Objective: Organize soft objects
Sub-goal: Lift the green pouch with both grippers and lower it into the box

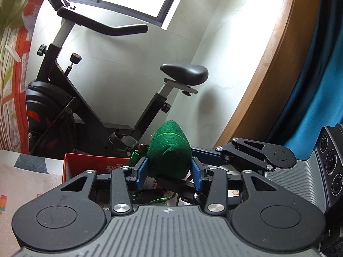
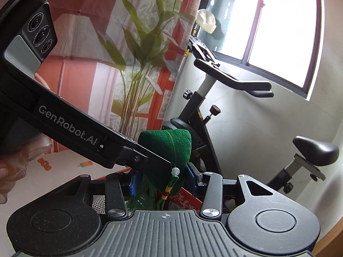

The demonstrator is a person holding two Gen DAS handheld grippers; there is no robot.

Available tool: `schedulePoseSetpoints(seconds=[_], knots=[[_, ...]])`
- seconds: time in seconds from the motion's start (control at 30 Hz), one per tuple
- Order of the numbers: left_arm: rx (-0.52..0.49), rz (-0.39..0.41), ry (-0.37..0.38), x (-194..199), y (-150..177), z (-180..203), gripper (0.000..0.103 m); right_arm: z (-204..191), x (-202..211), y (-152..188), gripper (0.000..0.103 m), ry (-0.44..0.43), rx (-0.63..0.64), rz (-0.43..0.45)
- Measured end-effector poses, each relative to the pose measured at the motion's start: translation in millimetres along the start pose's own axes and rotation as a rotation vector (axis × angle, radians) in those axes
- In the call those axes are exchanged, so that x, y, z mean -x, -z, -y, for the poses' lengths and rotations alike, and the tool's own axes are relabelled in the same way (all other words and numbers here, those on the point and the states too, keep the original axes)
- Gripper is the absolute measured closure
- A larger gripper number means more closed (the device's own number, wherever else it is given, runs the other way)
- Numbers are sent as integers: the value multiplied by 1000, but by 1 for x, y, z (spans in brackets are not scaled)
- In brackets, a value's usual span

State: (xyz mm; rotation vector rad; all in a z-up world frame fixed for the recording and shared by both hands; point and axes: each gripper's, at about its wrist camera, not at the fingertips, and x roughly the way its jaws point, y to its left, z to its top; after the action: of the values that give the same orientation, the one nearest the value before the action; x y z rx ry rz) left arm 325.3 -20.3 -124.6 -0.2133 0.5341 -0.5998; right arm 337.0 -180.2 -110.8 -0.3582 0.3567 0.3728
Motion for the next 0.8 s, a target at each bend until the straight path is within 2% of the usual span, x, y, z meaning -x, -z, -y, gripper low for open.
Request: schedulePoseSetpoints(seconds=[0.27,0.5,0.8], knots=[[42,-76,-16,-46,16,-25,58,16,-39,39,63,-17,-116,-69],[42,-151,-29,-73,32,-36,58,16,-57,70,64,-26,-169,-130],[96,-150,-70,-81,33,-46,59,27,-69,86,65,30,-261,-227]])
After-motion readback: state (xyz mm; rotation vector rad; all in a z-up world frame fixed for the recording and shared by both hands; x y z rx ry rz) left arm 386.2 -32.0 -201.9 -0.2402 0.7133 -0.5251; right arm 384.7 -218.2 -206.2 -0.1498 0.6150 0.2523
